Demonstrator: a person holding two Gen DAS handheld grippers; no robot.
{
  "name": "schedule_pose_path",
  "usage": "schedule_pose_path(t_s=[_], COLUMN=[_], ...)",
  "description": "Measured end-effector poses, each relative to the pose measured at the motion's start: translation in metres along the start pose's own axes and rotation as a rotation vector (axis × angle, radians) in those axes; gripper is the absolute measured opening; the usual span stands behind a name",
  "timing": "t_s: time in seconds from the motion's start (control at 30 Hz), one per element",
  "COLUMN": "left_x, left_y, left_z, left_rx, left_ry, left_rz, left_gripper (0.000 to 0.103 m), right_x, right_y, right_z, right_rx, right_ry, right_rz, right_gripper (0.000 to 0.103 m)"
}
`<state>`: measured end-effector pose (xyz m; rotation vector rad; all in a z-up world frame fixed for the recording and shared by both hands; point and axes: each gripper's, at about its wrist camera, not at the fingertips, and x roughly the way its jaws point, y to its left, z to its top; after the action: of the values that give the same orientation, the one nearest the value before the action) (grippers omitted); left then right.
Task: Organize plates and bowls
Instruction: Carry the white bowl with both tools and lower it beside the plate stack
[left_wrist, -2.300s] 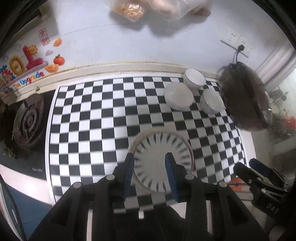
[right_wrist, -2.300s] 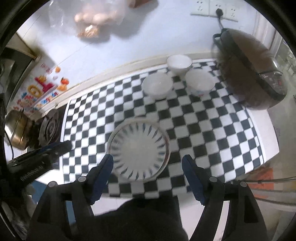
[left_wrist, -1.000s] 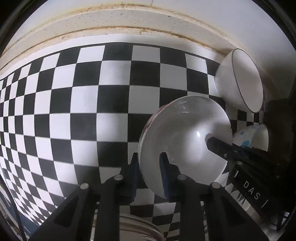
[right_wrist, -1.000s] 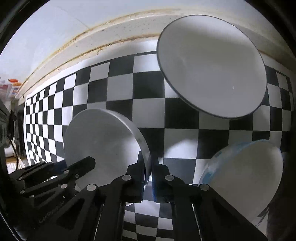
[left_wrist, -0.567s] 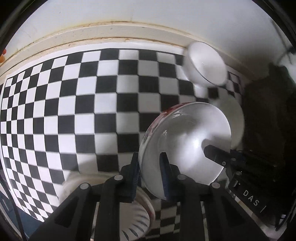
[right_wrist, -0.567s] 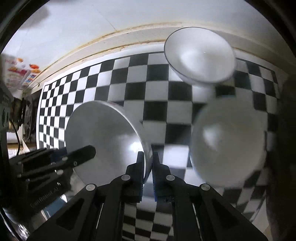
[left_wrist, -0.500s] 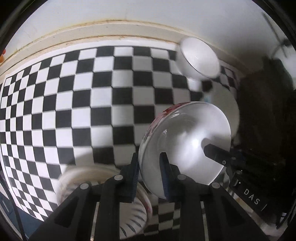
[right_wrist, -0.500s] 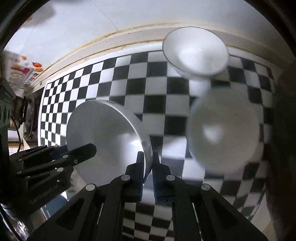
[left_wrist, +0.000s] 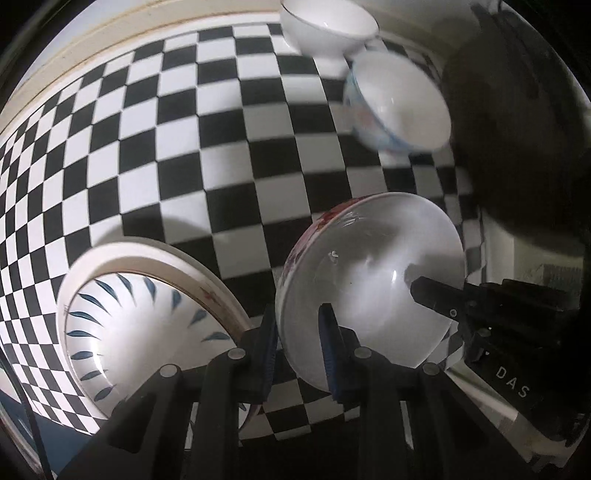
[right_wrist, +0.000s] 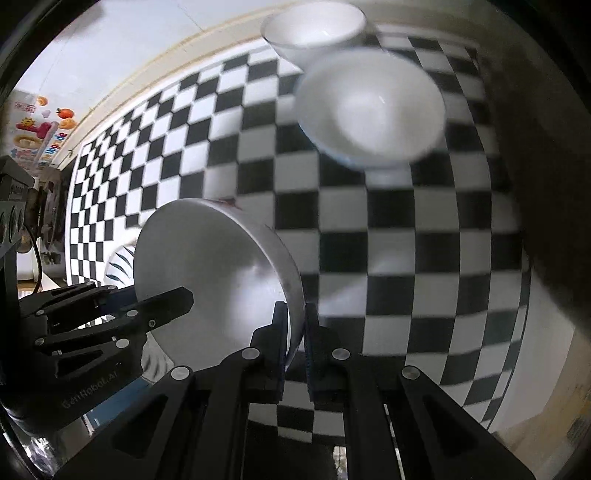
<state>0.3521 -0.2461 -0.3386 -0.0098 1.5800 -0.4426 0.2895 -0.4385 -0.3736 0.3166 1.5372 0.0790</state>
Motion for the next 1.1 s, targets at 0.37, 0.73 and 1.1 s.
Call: schedule_pose_path(t_s=[0.37, 0.73, 1.1], left_x=[0.044, 0.062, 0.072], left_y=[-0.017, -0.026, -0.033], left_z=[-0.005, -0.006, -0.004], left_rx=[0.055, 0.069, 0.076], left_ry=[0.083, 0.112, 0.109], left_rz=[0.039, 0.063, 0.073], left_gripper=[0.019, 0.019, 0.019], right_x=[0.032, 0.047, 0.051], right_y=[-0.028, -0.020, -0.020], right_z=[-0.030, -0.029, -0.024], right_rx=[0.067, 0.075, 0.078], right_ry=[0.048, 0.073, 0.081], right_rz=[-0.007, -0.013, -0.010], right_gripper=[0.009, 0.009, 0.009])
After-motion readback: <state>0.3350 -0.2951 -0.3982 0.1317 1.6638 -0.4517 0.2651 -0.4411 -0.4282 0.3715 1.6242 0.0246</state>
